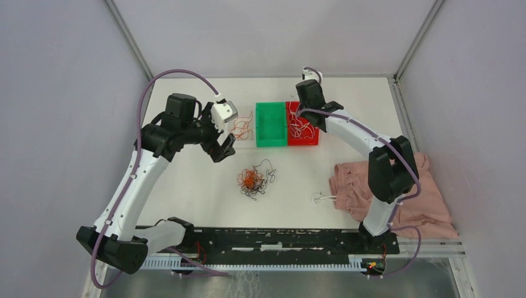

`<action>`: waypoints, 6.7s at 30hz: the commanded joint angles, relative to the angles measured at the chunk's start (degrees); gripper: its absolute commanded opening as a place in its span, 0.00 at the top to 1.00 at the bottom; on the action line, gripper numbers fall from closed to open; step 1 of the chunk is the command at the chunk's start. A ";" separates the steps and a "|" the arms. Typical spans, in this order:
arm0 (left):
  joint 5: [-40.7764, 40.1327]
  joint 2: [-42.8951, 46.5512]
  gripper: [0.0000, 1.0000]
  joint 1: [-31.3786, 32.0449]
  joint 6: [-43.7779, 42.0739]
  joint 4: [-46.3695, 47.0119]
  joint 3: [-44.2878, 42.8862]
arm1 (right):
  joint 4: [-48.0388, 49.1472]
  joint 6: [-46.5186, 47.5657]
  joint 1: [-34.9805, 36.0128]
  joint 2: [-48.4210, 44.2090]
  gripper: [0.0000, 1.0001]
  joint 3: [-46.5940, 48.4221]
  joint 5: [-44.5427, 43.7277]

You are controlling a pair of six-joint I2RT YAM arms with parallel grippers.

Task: Untangle the cables
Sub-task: Place the cable in the bin, then untie the cable.

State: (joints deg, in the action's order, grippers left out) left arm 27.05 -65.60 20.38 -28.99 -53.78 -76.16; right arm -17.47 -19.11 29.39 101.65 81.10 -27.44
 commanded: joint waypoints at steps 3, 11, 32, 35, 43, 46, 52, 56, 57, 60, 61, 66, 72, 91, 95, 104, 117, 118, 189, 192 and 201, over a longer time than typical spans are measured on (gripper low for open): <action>0.21 1.29 0.01 0.27 -1.29 2.71 0.81 | -0.96 -3.05 -2.62 5.43 0.97 5.51 4.56; 0.02 1.27 0.01 0.25 -2.30 3.32 1.53 | 1.76 -8.98 -3.71 6.88 0.98 5.92 11.40; 0.15 1.64 0.01 0.27 -2.94 3.59 1.99 | 3.09 -11.19 -5.04 6.55 1.00 -0.53 8.08; 0.49 1.29 0.01 0.20 -2.79 3.64 1.74 | 0.95 -10.68 -5.01 6.90 0.94 -1.37 5.54; 0.77 0.86 0.01 0.23 -1.37 3.45 0.84 | -2.91 -8.62 -4.99 4.40 0.44 2.38 7.52; 0.02 0.55 0.01 0.20 -1.43 3.31 0.86 | -7.40 -7.99 -4.96 3.33 0.43 6.64 7.92; -0.32 -0.14 0.01 0.27 -2.09 2.94 1.03 | -6.82 -7.80 -4.98 1.08 0.46 8.10 11.28; 0.59 -0.25 0.00 0.22 -2.34 2.91 3.22 | -5.28 -9.30 -4.80 0.47 0.50 6.95 18.14; 1.01 -0.19 0.00 0.27 -2.38 2.78 4.15 | -3.28 -9.68 -4.31 -0.45 0.50 5.34 20.30; 3.92 -0.37 0.04 0.27 -3.37 1.76 7.86 | 3.38 -9.59 -0.93 -5.84 0.49 -3.62 22.76; 5.07 -0.61 0.07 0.27 -4.10 1.38 9.32 | 6.89 -9.22 0.54 -8.18 0.49 -7.85 23.43; 7.59 -3.29 0.26 0.34 -7.29 2.54 15.68 | 13.52 -7.86 8.70 -15.41 0.49 -21.36 27.03; 7.78 -9.82 0.33 1.38 -8.20 6.47 17.38 | 16.45 -11.93 13.08 -16.40 0.50 -26.43 27.25; 9.91 -21.35 0.54 2.00 -9.71 14.16 21.91 | 20.86 -16.62 17.46 -22.91 0.54 -34.70 23.61; 8.62 -23.16 0.55 2.02 -9.37 16.14 22.38 | 20.73 -16.99 17.46 -24.11 0.55 -35.57 23.00; 9.84 -21.28 0.97 2.02 -8.65 13.03 17.93 | 25.13 -17.47 17.50 -25.97 0.53 -37.36 24.97; 9.96 -7.47 0.97 2.02 -10.65 -1.67 7.42 | 46.03 -9.17 19.73 -20.47 0.33 -34.99 38.54; 10.53 -7.10 0.97 2.02 -10.43 -2.42 6.75 | 47.68 -8.62 20.07 -20.14 0.32 -34.74 39.49; 23.18 -7.63 0.97 2.28 13.26 -3.35 -30.52 | 63.52 -12.09 32.34 -18.81 0.36 -52.67 3.27; 19.40 -8.04 0.97 2.31 14.90 -0.11 -34.81 | 63.56 -12.70 32.36 -18.68 0.37 -53.20 4.25; 9.62 -5.78 0.97 2.25 19.56 13.48 -38.96 | 62.90 -14.33 32.34 -17.32 0.37 -54.34 4.64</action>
State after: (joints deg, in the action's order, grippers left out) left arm 41.69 -72.49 22.37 -13.69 -48.95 -111.28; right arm 44.07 -31.97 61.71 83.70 27.55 -22.76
